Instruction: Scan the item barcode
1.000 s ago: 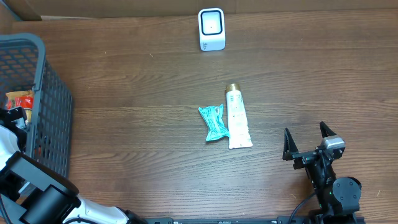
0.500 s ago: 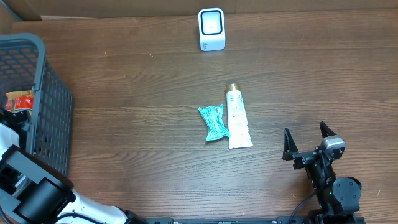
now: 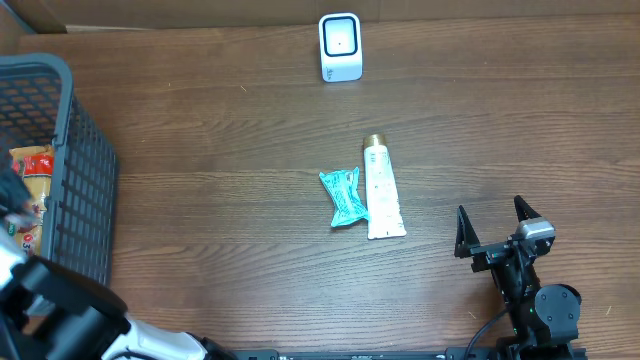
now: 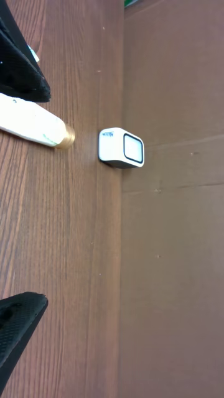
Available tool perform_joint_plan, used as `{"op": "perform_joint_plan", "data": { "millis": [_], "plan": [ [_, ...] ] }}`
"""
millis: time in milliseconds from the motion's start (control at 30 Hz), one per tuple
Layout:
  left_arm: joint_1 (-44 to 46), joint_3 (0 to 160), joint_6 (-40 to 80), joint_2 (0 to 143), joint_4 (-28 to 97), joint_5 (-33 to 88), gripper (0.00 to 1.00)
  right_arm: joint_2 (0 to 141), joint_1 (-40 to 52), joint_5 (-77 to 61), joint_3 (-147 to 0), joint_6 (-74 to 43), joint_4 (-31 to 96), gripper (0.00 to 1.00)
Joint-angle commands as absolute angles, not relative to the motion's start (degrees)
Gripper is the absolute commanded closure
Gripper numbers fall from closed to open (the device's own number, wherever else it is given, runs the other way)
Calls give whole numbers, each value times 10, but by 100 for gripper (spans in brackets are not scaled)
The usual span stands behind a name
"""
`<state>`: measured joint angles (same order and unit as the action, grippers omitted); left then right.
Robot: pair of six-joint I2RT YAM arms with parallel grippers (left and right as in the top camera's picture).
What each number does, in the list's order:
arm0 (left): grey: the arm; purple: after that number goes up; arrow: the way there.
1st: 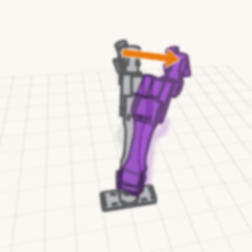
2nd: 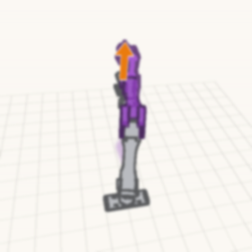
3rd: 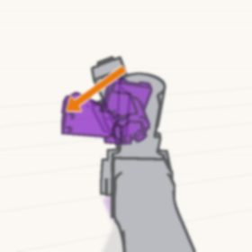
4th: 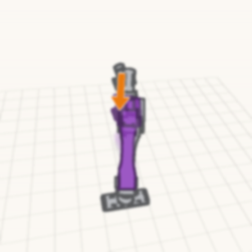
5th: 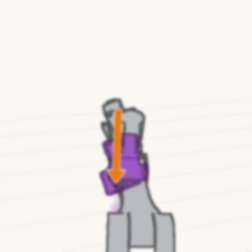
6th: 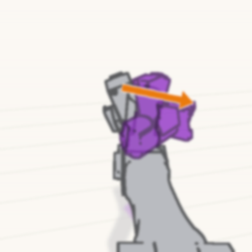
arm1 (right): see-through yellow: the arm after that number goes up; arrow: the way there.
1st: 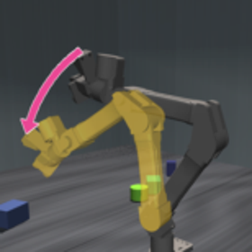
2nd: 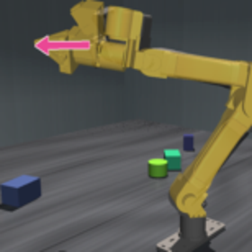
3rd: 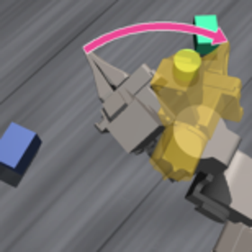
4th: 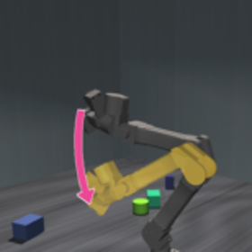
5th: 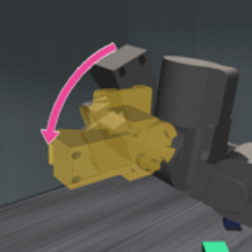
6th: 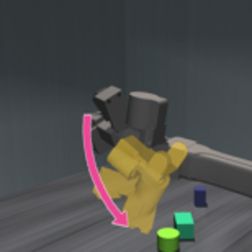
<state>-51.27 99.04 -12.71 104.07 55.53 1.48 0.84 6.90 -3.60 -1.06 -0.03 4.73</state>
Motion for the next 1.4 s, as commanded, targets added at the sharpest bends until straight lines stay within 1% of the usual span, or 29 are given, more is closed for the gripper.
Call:
{"op": "perform_joint_plan", "data": {
  "millis": [0,67,100,300,400,467,600,700,800,933,1000,1133,1367],
  "plan": [
    [-503,1080,-47,963,589,102,96,2,71,-32,-4,-2,45,0],
    [-494,1111,-22,934,604,137,96,2,71,-32,-4,-2,45,0],
    [-483,1129,-8,903,611,174,96,2,71,-32,-4,-2,45,0],
    [-424,1142,-6,809,623,298,96,2,71,-32,-4,-2,45,0],
    [-364,1141,16,793,649,356,96,2,71,-32,-4,-2,45,0],
    [-310,1137,17,795,678,373,96,2,71,-32,-4,-2,45,0],
    [-183,1091,22,808,715,309,96,2,71,-32,-4,-2,45,0],
    [-94,1035,69,820,709,223,96,2,71,-32,-4,-2,45,0],
    [-15,970,116,837,679,156,96,2,71,-32,-4,-2,45,0],
    [81,877,177,877,599,90,96,2,71,-32,-4,-2,45,0],
    [116,841,201,904,557,70,96,2,71,-32,-4,-2,45,0],
    [163,804,227,973,494,69,96,2,71,-32,-4,-2,45,0],
    [199,804,228,1084,488,68,96,2,71,-32,-4,-2,45,0]
  ]
}}
